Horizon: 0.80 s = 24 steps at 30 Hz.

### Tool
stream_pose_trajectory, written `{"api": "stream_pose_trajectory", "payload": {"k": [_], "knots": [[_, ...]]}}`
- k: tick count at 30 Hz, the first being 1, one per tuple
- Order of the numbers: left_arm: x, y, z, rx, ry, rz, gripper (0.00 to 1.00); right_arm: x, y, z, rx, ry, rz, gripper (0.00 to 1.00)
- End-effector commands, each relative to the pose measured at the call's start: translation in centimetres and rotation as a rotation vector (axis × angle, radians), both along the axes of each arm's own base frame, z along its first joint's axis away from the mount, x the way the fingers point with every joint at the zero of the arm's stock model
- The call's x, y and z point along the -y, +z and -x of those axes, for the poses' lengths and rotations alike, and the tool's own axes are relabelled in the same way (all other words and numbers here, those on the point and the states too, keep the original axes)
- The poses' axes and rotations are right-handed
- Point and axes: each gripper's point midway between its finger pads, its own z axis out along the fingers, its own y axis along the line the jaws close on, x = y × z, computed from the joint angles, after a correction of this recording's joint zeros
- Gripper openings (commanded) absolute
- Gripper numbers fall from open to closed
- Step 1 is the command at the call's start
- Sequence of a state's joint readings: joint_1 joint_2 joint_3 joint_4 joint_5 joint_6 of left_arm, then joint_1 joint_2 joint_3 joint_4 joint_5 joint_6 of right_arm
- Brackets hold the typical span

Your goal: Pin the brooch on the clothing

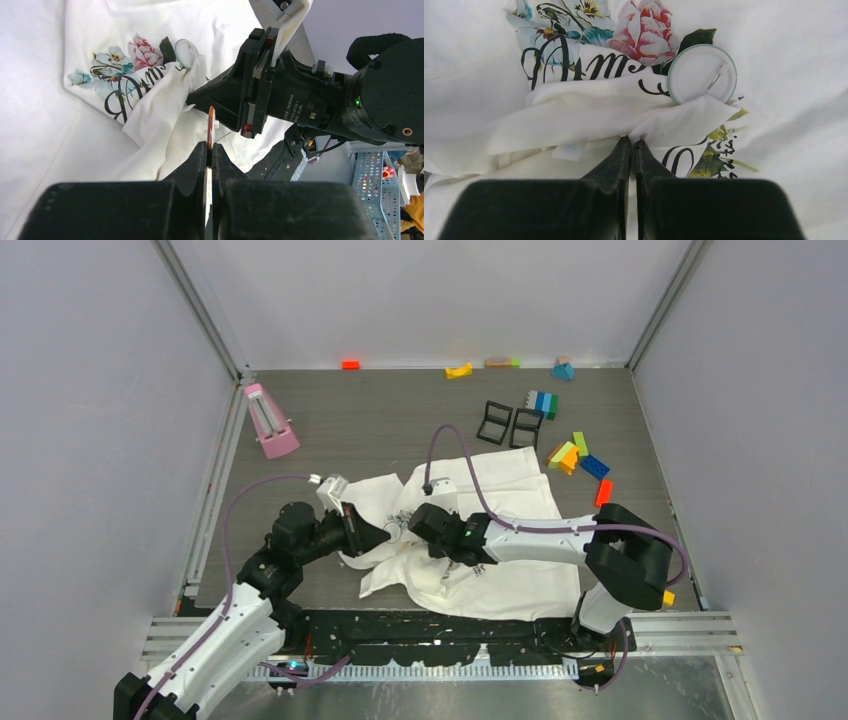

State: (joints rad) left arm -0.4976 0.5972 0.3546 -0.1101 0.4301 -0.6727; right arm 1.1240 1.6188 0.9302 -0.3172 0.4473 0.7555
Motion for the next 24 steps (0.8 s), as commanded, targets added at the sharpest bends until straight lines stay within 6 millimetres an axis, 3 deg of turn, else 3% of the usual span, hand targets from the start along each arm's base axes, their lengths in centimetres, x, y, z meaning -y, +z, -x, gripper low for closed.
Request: {"api": "stream_pose_trajectory", "payload": {"k": [1,6,8,13,24], "knots": [[0.0,0.2,-0.2,0.030,0.000,-0.007,0.00,-1.4,2.3,-0.5,0.042,-0.014,-0.101,0.03],[0.2,0.2,-0.5,0.015,-0.001,-0.015,0.00,-1.7,4.8,-0.4,0.094,0.015,-0.213,0.01],[0.3,0.3,-0.7,0.008,-0.004,-0.018,0.00,-1.7,7.2,-0.2,0.139,0.031,-0.302,0.01],[1.0,0.9,-0.8,0.005,-0.021,-0.012,0.00,-2.6,10.9,0.6,0.211,0.124,-0.475,0.01],[2.6,3.8,0.4,0.050,-0.056,0.054,0.00,-3.7,13.4,2.2,0.247,0.249,-0.608,0.01]]}}
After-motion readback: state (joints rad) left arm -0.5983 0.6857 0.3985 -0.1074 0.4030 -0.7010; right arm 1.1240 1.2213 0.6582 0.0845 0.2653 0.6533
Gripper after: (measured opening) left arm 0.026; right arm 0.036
